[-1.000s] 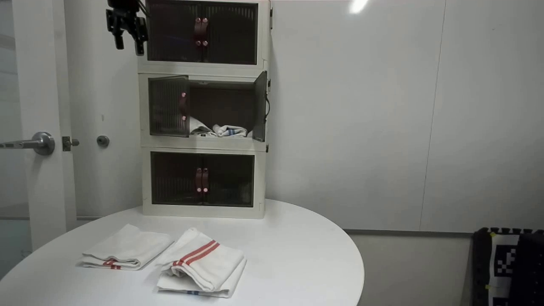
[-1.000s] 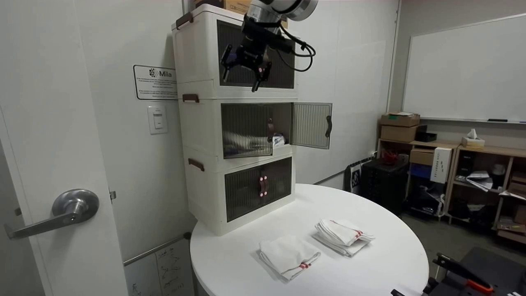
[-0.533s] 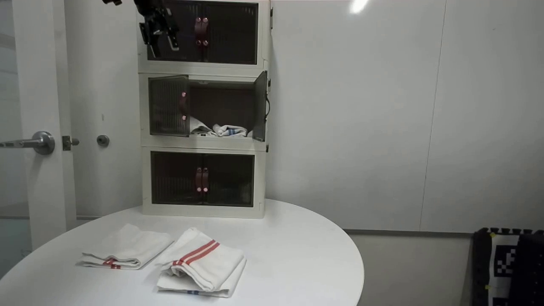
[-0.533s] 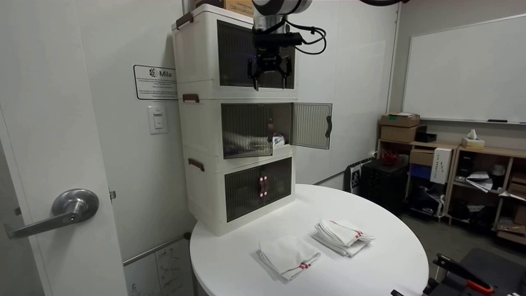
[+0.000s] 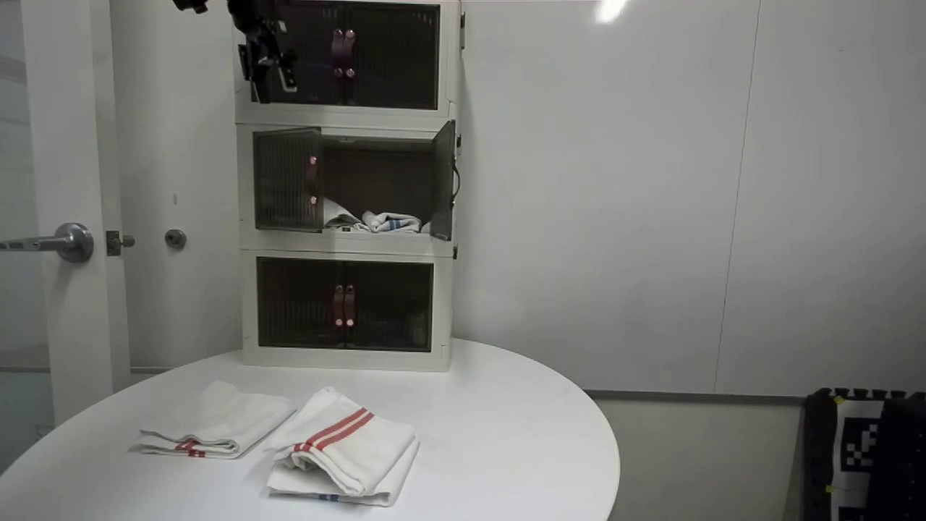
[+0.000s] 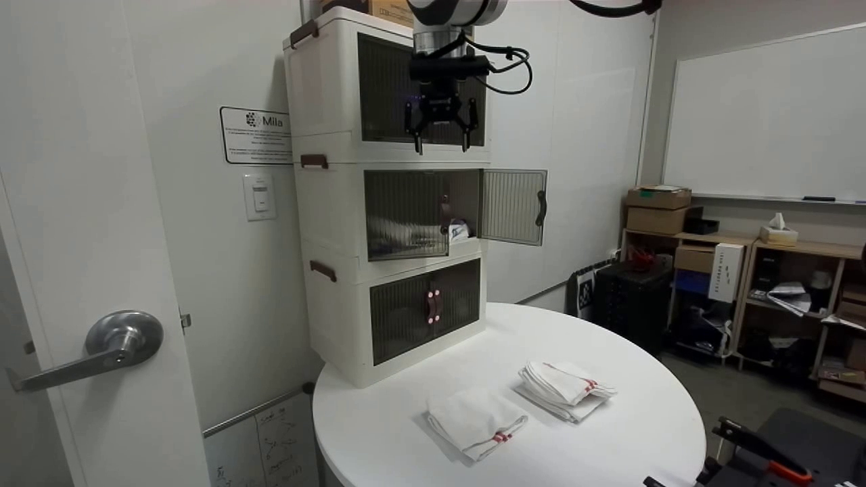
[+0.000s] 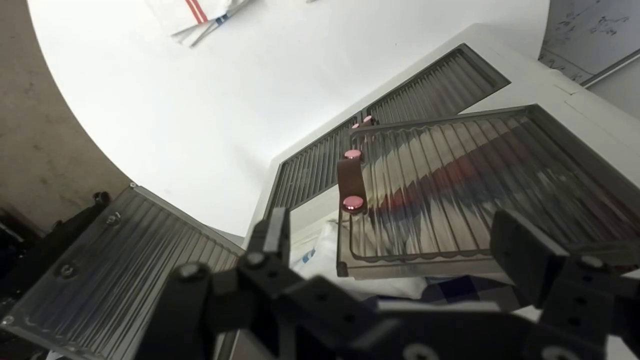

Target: Open the middle drawer

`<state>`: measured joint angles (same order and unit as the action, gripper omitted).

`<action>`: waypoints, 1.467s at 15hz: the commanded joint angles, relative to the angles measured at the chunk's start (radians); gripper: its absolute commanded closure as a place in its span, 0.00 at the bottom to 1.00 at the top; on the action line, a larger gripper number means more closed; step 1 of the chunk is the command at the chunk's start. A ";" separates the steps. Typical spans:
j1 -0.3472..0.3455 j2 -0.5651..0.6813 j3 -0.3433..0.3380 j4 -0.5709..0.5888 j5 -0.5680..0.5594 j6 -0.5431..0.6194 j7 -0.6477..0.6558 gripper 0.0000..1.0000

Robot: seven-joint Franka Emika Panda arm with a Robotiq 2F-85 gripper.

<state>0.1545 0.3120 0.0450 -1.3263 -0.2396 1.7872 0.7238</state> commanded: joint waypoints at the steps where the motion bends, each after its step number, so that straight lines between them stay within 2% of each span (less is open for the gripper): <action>1: 0.000 0.000 0.000 0.000 0.000 0.000 0.000 0.00; 2: 0.000 0.000 0.000 0.000 0.000 0.000 0.000 0.00; 4: -0.006 0.014 0.011 0.035 0.061 -0.067 -0.172 0.00; 8: -0.003 0.043 0.020 0.097 0.112 -0.167 -0.369 0.00; 13: -0.015 0.115 0.015 0.228 0.081 -0.373 -0.624 0.00; 16: -0.023 0.178 0.001 0.317 0.014 -0.506 -0.778 0.00; 18: -0.013 0.228 -0.015 0.367 -0.077 -0.571 -0.851 0.00; 22: 0.035 0.319 -0.033 0.440 -0.269 -0.618 -0.985 0.00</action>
<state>0.1395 0.5373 0.0327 -1.0061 -0.3934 1.2279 -0.1644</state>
